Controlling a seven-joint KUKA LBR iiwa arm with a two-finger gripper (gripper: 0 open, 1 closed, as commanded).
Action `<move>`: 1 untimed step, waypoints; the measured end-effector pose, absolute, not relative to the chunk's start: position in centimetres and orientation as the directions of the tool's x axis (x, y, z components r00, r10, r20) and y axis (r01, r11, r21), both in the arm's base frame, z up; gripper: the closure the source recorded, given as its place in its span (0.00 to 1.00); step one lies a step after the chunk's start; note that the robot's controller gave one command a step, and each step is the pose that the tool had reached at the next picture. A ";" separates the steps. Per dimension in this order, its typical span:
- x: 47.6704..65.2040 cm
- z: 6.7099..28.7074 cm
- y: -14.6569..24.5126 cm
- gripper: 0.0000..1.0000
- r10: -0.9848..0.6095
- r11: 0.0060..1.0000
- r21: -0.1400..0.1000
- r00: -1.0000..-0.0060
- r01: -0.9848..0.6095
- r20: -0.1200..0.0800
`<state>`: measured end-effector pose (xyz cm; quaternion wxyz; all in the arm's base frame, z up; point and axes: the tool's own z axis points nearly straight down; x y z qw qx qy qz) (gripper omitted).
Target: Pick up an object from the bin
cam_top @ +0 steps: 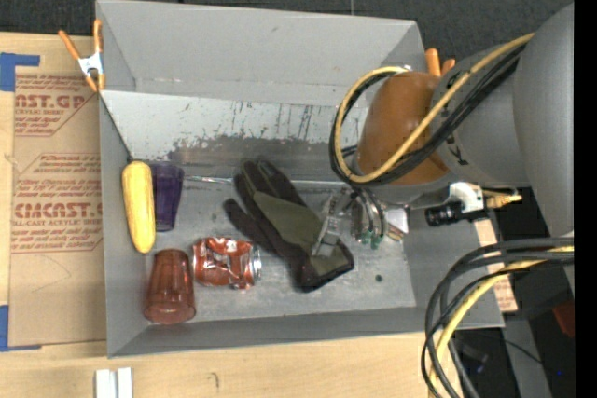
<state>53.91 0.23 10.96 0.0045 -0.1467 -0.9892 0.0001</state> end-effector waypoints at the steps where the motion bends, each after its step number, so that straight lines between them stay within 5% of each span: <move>1: 54.0 12.6 1.0 1.00 0.299 0.954 0.002 -0.954 0.299 -0.009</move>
Offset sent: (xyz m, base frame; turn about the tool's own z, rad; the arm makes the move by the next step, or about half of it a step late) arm -0.0021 -0.0147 0.2512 0.0181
